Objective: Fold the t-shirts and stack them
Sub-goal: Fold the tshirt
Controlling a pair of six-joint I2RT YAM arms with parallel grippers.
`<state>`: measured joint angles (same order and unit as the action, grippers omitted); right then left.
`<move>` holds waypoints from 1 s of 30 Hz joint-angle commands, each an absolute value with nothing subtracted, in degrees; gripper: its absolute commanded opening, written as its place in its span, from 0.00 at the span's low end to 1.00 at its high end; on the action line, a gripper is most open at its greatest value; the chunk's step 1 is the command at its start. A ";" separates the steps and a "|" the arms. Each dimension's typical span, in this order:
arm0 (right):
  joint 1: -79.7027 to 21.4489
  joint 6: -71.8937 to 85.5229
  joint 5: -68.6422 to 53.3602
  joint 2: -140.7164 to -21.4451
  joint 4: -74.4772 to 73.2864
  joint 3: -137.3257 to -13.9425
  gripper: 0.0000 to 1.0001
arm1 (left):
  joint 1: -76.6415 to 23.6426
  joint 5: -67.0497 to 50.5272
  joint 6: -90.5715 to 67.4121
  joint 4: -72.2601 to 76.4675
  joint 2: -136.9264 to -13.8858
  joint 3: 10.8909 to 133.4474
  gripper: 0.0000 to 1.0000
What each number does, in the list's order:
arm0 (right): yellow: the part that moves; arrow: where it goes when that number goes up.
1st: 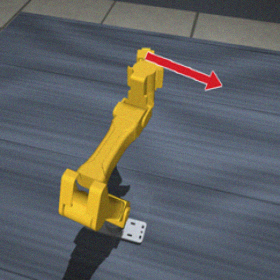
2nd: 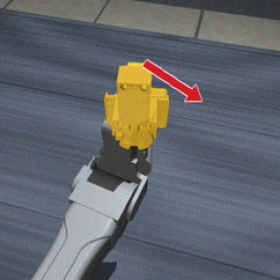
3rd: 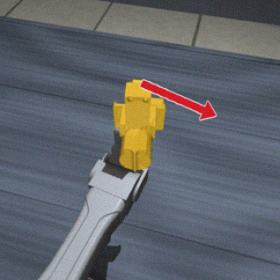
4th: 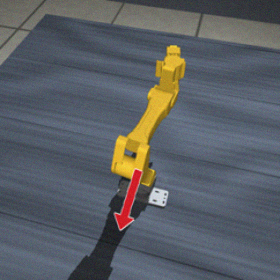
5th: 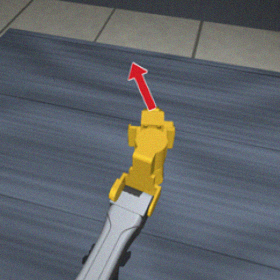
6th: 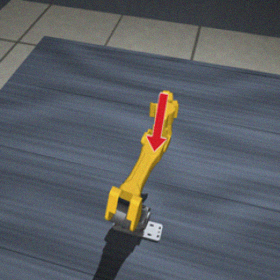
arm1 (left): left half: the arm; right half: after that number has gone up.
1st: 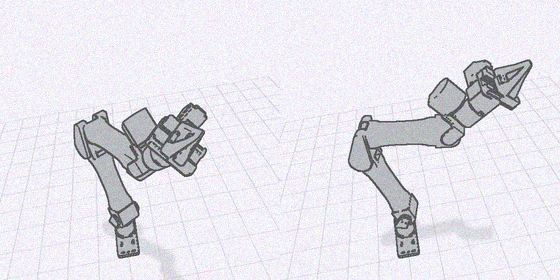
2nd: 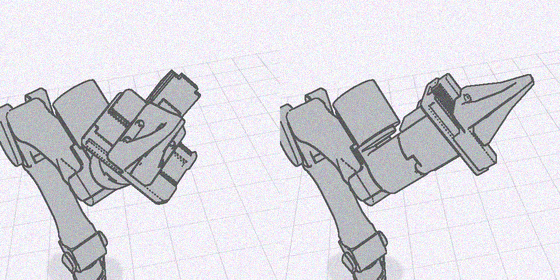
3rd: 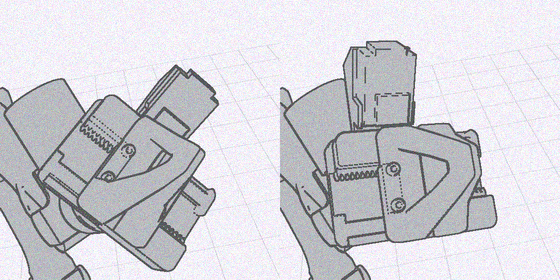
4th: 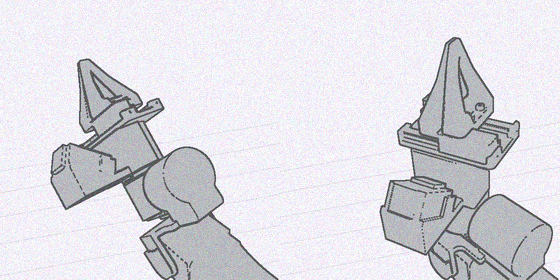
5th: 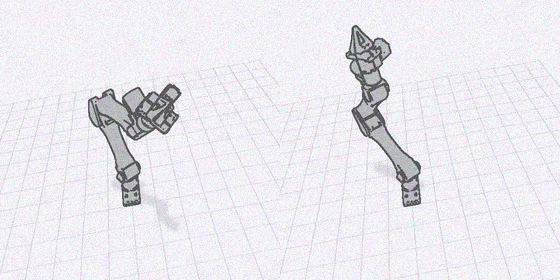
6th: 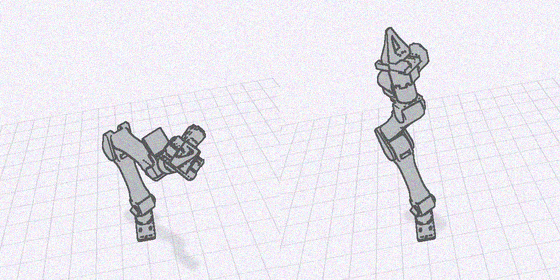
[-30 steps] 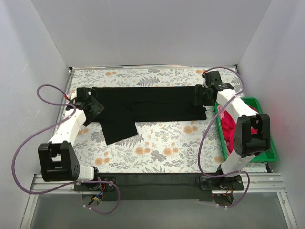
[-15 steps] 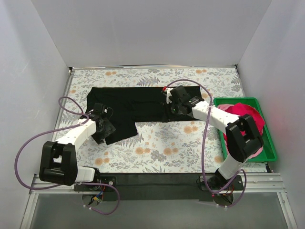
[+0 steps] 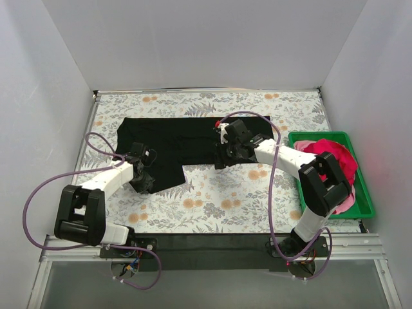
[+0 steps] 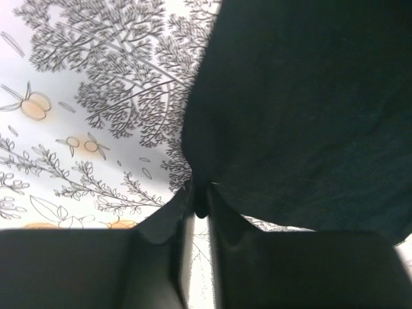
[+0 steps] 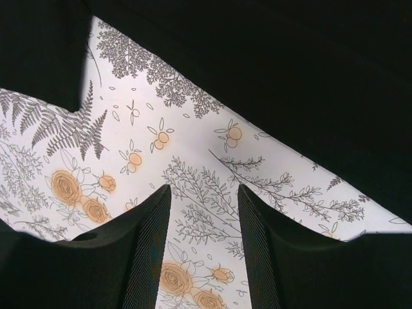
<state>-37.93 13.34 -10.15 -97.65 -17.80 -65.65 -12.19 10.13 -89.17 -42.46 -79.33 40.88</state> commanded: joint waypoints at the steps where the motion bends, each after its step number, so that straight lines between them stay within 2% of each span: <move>1: -37.97 13.54 -8.53 -95.36 -16.26 -64.51 0.45 | -12.74 10.28 -89.83 -41.66 -79.72 42.27 0.11; 3: -37.97 13.10 -7.21 -94.75 -16.43 -64.16 0.45 | -12.74 10.55 -90.00 -42.18 -79.45 43.85 0.00; 9: -37.88 11.69 -2.56 -92.55 -18.28 -63.46 0.45 | -12.74 10.28 -89.30 -43.24 -80.77 54.56 0.00; 17: -37.79 9.14 2.63 -88.86 -21.97 -61.35 0.47 | -12.57 13.27 -87.63 -42.19 -92.79 72.40 0.00; 24: -37.88 8.09 8.08 -85.00 -25.57 -59.25 0.59 | -12.48 15.03 -83.94 -40.78 -104.39 90.06 0.00; 30: -37.88 9.22 9.58 -82.00 -26.98 -56.78 0.66 | -12.04 16.53 -81.30 -39.20 -111.43 99.22 0.00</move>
<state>-37.93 8.82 7.16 -84.25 -25.69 -57.65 -12.47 14.22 -83.35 -40.62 -110.52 94.61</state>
